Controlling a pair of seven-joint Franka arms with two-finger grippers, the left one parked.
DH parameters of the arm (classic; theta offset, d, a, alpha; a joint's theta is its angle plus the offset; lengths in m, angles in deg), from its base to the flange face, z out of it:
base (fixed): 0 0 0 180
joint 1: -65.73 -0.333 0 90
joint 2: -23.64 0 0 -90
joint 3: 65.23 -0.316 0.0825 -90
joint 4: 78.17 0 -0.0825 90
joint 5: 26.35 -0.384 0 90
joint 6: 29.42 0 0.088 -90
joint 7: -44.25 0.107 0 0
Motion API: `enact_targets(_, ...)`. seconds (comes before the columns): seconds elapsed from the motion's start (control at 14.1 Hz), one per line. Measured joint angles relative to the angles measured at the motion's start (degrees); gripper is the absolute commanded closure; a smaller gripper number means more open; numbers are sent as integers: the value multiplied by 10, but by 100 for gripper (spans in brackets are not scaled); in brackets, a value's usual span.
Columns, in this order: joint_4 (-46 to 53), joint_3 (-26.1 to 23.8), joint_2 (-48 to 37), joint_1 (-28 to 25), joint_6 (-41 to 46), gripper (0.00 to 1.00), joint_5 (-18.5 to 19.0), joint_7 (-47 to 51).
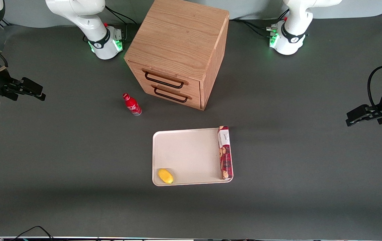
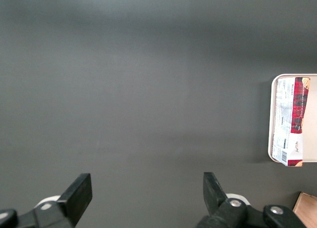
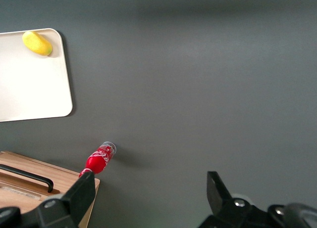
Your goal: Place coke bottle on tray
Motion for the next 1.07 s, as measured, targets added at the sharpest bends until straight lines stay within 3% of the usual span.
enact_targets(0.78, 0, 2, 2, -1, 0, 0, 0, -1)
enact_targets(1.07, 1, -2, 2, -39, 0, 0, -1, -7)
